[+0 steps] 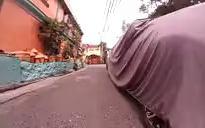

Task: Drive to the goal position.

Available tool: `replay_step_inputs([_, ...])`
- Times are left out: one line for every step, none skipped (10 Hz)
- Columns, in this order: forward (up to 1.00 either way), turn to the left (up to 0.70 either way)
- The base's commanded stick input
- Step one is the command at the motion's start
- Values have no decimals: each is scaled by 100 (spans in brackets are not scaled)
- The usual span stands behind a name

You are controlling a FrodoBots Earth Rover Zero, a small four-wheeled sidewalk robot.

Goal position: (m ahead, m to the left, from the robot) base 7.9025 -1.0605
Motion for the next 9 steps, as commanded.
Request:
replay_step_inputs([70, 13])
replay_step_inputs([70, 25])
replay_step_inputs([70, 0])
replay_step_inputs([70, 0])
replay_step_inputs([70, 0])
replay_step_inputs([70, 0])
replay_step_inputs([70, 0])
replay_step_inputs([70, 0])
replay_step_inputs([70, 0])
